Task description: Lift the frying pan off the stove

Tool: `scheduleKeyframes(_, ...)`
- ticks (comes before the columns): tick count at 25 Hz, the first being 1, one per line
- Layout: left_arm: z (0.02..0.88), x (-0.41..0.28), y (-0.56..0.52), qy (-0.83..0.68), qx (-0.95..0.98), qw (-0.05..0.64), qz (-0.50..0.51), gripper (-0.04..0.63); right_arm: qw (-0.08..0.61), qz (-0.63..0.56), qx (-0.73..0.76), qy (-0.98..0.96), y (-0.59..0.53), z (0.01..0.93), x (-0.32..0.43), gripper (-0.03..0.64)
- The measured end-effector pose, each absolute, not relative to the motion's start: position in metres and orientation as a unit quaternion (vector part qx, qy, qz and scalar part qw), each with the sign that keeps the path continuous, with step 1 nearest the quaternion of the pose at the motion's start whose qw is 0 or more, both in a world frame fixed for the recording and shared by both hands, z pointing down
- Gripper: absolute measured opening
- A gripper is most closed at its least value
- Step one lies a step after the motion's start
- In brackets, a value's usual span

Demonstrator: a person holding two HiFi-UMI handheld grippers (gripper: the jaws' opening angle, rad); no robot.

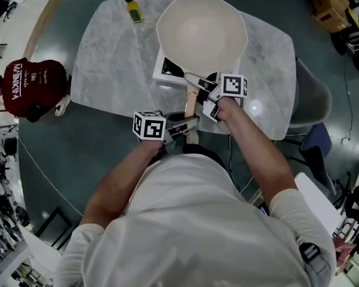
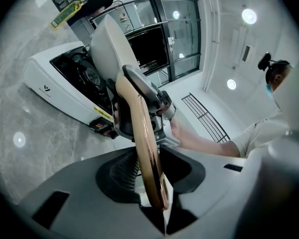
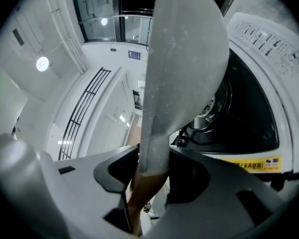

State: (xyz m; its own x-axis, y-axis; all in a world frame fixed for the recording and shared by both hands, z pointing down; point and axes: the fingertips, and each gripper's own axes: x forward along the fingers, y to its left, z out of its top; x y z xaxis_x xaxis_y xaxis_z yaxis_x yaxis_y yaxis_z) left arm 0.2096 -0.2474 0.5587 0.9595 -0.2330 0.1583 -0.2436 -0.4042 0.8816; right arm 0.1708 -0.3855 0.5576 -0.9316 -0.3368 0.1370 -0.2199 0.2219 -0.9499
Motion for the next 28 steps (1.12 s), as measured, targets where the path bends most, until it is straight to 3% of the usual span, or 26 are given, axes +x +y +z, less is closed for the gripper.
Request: scheduleKeyframes(28, 0.459, 0.148, -0.117, 0.072, 0.867, 0.486, 0.081, 0.140, 0.232, -0.547, -0.353, 0.723, -0.256, 0.457, 0.184, 0.176)
